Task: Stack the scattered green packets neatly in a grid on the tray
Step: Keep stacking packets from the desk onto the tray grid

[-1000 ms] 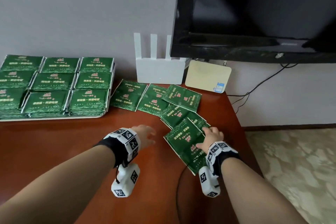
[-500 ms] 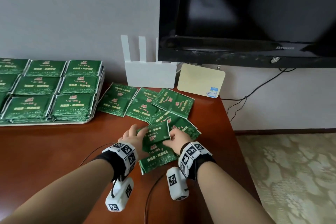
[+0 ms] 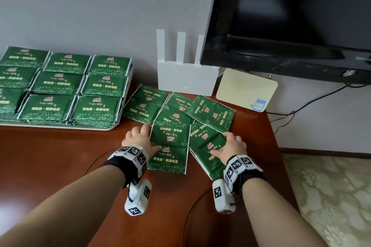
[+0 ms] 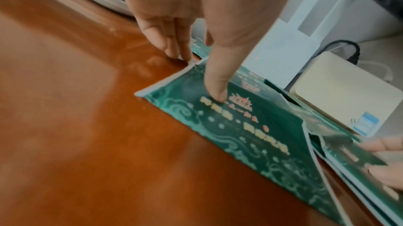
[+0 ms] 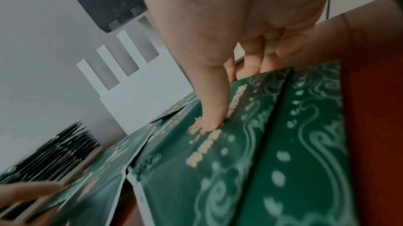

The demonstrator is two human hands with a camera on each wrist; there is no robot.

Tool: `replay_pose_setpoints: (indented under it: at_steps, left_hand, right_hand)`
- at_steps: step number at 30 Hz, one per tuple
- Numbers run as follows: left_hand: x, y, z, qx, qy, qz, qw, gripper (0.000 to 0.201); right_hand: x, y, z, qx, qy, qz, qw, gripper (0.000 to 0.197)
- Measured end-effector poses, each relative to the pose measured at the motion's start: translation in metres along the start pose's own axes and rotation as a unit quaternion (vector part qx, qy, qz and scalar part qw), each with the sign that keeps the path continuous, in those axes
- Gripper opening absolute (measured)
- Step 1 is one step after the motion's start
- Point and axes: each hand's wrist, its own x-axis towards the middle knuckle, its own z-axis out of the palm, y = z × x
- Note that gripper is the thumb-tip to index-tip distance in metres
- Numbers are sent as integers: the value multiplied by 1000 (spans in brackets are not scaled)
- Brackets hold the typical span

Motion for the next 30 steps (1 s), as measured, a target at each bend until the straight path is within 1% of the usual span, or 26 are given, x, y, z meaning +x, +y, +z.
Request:
replay_pose_setpoints:
  at_steps: [2,4,6,8,9,11,13,14,16,17,19,20,22,23,24,25,26,27,28,30]
  left_hand:
    - [-1,4,2,-1,-15,2,1000,94]
    - [-2,8,3,-8,-35,-15,999,92]
    - [-1,10,2,-24,-52,-37,998,78]
    - [1,7,0,-46,-62,-47,996,59]
    - [2,5,-1,-59,-69,-45,995,51]
    - [2,-2,-4,-76,-90,-31,993,39]
    - [-2,-9,-7,-101,-99,-21,990,31]
    - [-4,-11,-8,-121,-93,-17,988,28]
    - [-12,-16,-10,-175,-76,-11,982,24]
    - [-15,-17,-10,-213,-67,-12,975,23]
    - [-23,-19,-10,-306,-58,-20,950,23]
    - [-27,-20,-11,-345,-49,-25,937,25]
    - [-34,-21,-12,-384,-22,-26,923,30]
    - [-37,-23,-13,-399,-10,-24,916,36]
    - [-41,-25,-14,-416,-3,-24,909,45]
    - [-45,-28,-14,-428,3,-24,903,56]
    - [-48,-32,-14,-427,9,-21,904,67]
    - [-50,-36,-15,-411,14,-15,911,75]
    - [-54,-40,-15,-391,17,-5,920,76]
    - [-58,-46,-15,-351,22,9,936,60]
  right_hand:
    - [1,0,-1,-6,-5,23,1000,73]
    - [0,-1,-4,-5,-14,52,999,70]
    - [-3,-1,-6,2,-32,69,997,64]
    - [-7,2,-10,22,-51,63,996,54]
    - [-10,4,-12,40,-55,55,996,46]
    - [-18,8,-16,71,-41,33,996,28]
    - [-25,14,-19,88,-14,16,996,8]
    - [-28,16,-20,98,5,14,995,5]
    - [-33,20,-20,110,26,15,994,5]
    - [-34,22,-18,104,22,14,994,9]
    - [-36,24,-13,110,4,17,994,12]
    - [-37,24,-9,126,-7,30,992,22]
    - [-38,22,0,141,-28,58,988,53]
    - [-40,19,4,122,-33,64,990,65]
    - [-40,17,8,98,-28,63,993,72]
    - [-41,15,12,76,-18,64,995,75]
    - [-41,14,15,68,-4,63,996,74]
    - [-42,12,18,73,4,64,995,69]
    - [-42,12,21,82,9,63,995,62]
    - [-40,11,25,87,6,57,995,50]
